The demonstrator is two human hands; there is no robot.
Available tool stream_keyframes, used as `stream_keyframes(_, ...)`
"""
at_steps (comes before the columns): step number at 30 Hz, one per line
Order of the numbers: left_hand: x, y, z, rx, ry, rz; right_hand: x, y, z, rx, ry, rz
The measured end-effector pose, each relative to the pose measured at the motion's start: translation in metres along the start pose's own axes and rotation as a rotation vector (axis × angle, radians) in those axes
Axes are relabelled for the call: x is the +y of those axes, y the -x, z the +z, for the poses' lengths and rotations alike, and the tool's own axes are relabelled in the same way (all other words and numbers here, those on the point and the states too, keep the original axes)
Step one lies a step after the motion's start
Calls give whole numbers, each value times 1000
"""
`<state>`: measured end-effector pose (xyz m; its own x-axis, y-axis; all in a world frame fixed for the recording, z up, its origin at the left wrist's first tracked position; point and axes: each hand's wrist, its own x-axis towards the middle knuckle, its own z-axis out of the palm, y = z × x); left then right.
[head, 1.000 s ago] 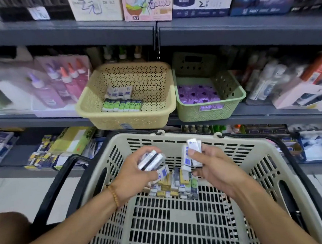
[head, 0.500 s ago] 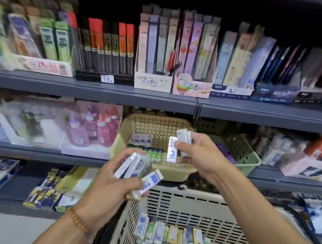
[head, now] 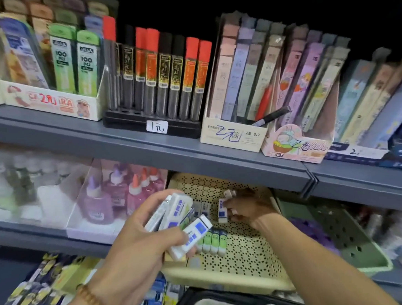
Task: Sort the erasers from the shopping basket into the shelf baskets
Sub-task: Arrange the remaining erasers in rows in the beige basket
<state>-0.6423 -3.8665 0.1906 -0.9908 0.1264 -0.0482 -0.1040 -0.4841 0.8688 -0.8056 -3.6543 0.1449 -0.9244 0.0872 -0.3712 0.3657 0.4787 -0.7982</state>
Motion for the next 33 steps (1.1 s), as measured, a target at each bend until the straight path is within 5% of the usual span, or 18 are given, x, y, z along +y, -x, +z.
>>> stream_keyframes(6, 5, -18, -7, 16, 114, -1, 9, -18, 11, -130, -31, 47)
stream_keyframes(12, 2, -28, -15, 8, 119, -7, 15, -11, 3, 34, 446, -91)
stream_keyframes(26, 3, -25, -18, 48, 140, -1, 12, 13, -11, 111, 780, -228)
stream_keyframes(33, 4, -26, -16, 63, 153, 9, 17, 24, -9, -51, 932, -261)
